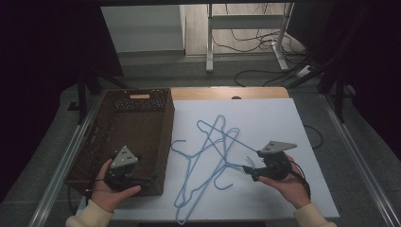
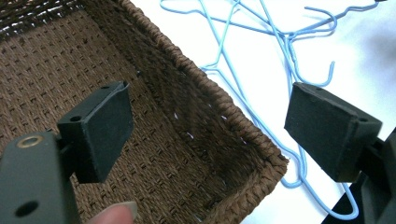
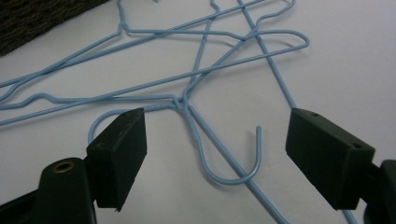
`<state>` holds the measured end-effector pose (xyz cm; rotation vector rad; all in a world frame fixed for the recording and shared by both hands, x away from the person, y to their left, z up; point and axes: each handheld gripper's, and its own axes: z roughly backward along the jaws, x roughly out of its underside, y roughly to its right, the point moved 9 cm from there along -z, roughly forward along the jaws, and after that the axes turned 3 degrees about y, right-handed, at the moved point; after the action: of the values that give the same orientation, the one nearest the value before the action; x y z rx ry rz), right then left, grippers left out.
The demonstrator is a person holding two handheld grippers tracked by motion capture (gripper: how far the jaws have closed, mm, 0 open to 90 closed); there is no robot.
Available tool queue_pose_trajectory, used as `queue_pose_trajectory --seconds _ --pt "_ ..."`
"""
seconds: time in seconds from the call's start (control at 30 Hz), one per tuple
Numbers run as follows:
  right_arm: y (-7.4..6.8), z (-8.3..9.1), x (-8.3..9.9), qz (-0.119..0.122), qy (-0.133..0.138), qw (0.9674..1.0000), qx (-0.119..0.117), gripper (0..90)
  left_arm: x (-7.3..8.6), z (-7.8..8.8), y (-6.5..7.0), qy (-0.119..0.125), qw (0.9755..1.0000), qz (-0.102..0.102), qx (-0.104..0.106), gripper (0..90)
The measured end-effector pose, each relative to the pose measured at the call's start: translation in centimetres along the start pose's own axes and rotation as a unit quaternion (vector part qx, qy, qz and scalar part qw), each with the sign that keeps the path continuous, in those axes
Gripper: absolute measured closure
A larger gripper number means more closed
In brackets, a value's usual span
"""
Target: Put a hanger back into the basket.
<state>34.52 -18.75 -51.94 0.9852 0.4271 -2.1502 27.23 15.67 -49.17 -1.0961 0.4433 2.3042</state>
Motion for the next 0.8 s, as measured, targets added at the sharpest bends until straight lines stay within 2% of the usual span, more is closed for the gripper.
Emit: queue_pose_trajectory --seconds 0.23,0.47,0.8 --pt "-0.6 -0.7 -0.3 0.012 -0.006 0.9999 -0.009 21.6 -0.2 -0.1 0.2 0.0 1.0 -0.001 0.0 15.7" --pt "-0.8 -1.0 -0.4 0.013 -0.008 0.9998 -0.013 21.7 -0.2 -0.1 0.5 -0.003 1.0 -0.002 0.002 15.8" --pt "-1.2 -0.7 -0.7 0.019 -0.001 0.9996 -0.019 22.2 -0.9 -0.2 1.3 0.002 0.9999 0.009 0.013 16.4"
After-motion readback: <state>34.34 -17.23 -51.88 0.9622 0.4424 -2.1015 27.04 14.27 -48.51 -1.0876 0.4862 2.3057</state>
